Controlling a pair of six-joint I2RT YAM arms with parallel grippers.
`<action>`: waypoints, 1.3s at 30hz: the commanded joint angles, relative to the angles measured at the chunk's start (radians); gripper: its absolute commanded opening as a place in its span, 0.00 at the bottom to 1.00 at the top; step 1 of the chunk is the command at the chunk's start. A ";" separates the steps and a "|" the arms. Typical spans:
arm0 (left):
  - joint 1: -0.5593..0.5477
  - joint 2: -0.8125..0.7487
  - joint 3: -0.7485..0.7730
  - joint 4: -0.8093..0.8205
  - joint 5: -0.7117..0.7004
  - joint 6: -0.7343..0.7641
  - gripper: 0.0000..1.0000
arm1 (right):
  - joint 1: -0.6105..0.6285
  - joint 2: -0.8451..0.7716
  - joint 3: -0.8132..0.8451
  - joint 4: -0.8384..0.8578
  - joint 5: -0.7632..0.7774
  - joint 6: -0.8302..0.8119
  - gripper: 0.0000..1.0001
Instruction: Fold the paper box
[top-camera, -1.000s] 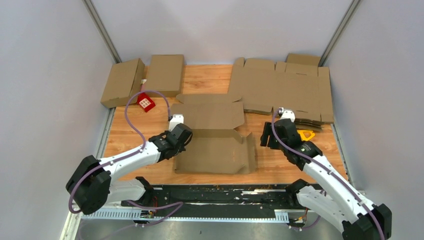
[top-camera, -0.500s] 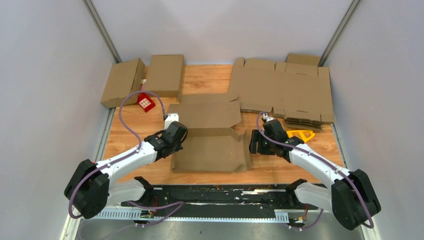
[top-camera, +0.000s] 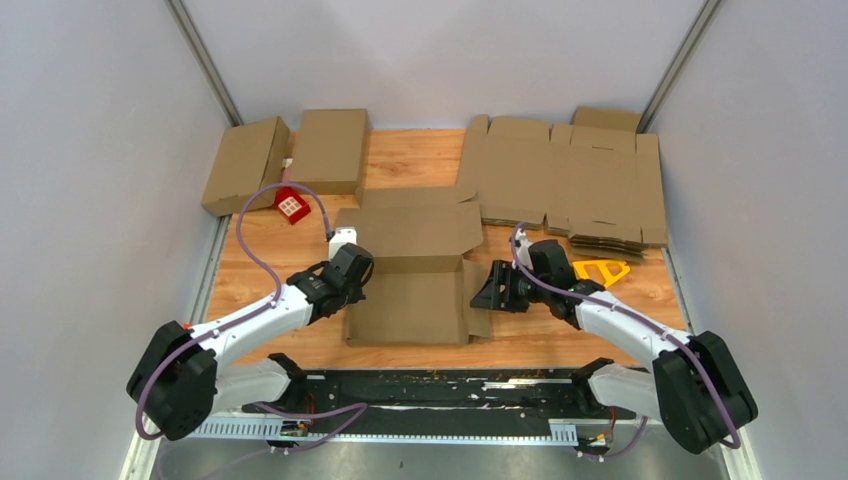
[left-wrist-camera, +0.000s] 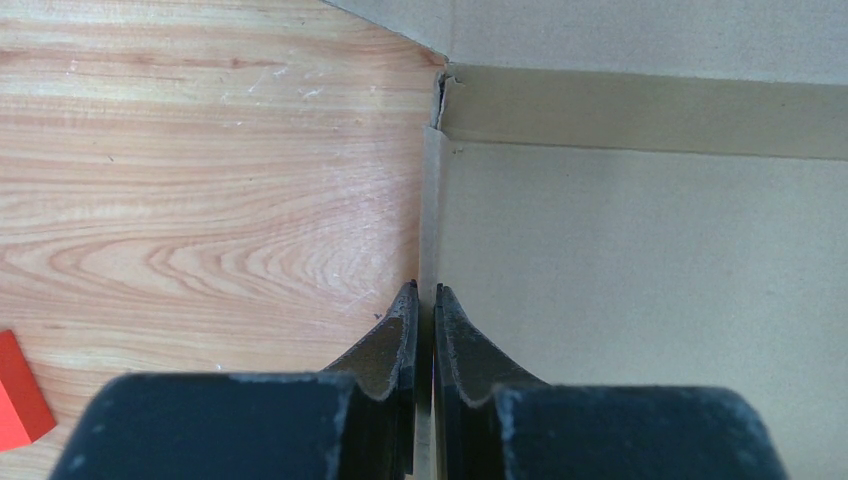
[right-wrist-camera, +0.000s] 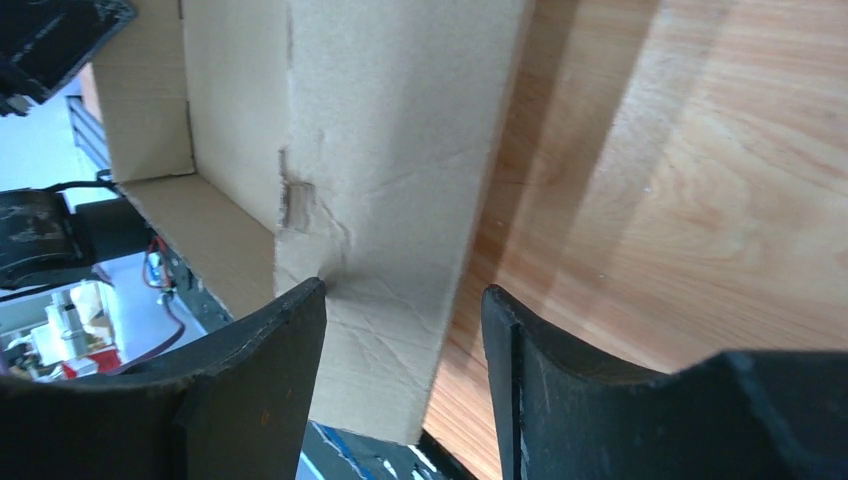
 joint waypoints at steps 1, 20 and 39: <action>0.009 -0.018 -0.006 0.028 -0.002 -0.006 0.03 | -0.004 0.016 0.003 0.117 -0.089 0.054 0.57; 0.008 -0.010 -0.005 0.036 0.021 -0.020 0.00 | 0.123 0.095 0.147 -0.030 0.079 0.014 0.58; 0.009 -0.089 -0.057 0.048 0.009 -0.118 0.00 | 0.319 0.257 0.339 -0.286 0.452 -0.076 0.60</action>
